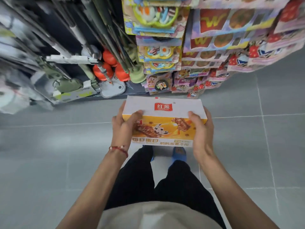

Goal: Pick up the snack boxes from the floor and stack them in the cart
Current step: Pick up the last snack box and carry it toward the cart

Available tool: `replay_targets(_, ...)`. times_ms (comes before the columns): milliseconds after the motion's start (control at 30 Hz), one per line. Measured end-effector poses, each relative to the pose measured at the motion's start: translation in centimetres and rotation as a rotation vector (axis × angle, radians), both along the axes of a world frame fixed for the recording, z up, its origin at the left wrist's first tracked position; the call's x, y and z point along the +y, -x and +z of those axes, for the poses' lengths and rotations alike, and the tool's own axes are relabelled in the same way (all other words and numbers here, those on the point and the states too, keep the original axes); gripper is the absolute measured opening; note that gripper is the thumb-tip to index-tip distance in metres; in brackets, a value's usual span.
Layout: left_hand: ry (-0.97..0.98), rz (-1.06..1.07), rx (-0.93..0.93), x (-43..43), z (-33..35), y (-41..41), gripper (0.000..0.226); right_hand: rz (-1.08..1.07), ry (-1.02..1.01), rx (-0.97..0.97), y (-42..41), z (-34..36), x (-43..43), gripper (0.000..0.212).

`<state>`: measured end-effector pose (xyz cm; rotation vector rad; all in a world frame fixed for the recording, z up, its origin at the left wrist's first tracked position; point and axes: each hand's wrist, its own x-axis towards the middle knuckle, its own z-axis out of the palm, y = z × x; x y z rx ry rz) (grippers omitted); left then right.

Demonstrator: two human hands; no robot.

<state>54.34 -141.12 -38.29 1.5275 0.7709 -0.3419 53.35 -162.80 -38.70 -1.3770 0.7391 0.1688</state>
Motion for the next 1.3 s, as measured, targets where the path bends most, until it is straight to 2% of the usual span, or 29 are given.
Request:
replay_targets(167,-0.024,0.235,-0.092,0.3,4.8,5.7,0.042,0.215,0.014,-0.080,0.2,3.5,1.0,0.054)
replay_targets(267,-0.042,0.351,-0.109,0.7,7.0,9.8,0.054,0.360,-0.007,-0.129,0.8,5.6,2.1,0.049)
replay_targets(367,-0.043,0.453,-0.133,2.0,8.3,12.9,0.049,0.487,-0.004,-0.151,1.3,7.9,4.6,0.047)
replay_targets(467,-0.060,0.562,-0.138,4.5,9.5,15.5,0.047,0.619,0.001,-0.175,2.3,9.5,8.4,0.055)
replay_targets(600,-0.051,0.679,-0.153,10.1,10.1,18.9,0.046,0.702,-0.018,-0.193,3.8,11.2,15.3,0.051)
replay_targets(733,-0.079,0.741,-0.185,17.4,10.5,22.9,0.031,0.792,-0.019,-0.187,6.7,11.8,23.9,0.054)
replay_targets(867,-0.127,0.795,-0.219,25.5,11.0,27.1,0.044,0.867,-0.009,-0.214,10.1,12.0,32.7,0.048)
replay_targets(933,-0.156,0.818,-0.229,29.5,11.4,29.3,0.052,0.902,-0.021,-0.232,12.0,12.3,37.4,0.051)
replay_targets(1067,-0.158,0.900,-0.231,36.6,11.9,32.9,0.052,0.992,-0.066,-0.224,14.8,12.8,45.8,0.059)
replay_targets(1167,-0.169,0.961,-0.228,41.6,12.1,34.3,0.060,1.049,-0.083,-0.224,15.4,12.8,51.9,0.051)
replay_targets(1300,-0.185,1.039,-0.230,48.2,12.4,35.1,0.054,1.114,-0.101,-0.187,15.3,12.8,60.0,0.042)
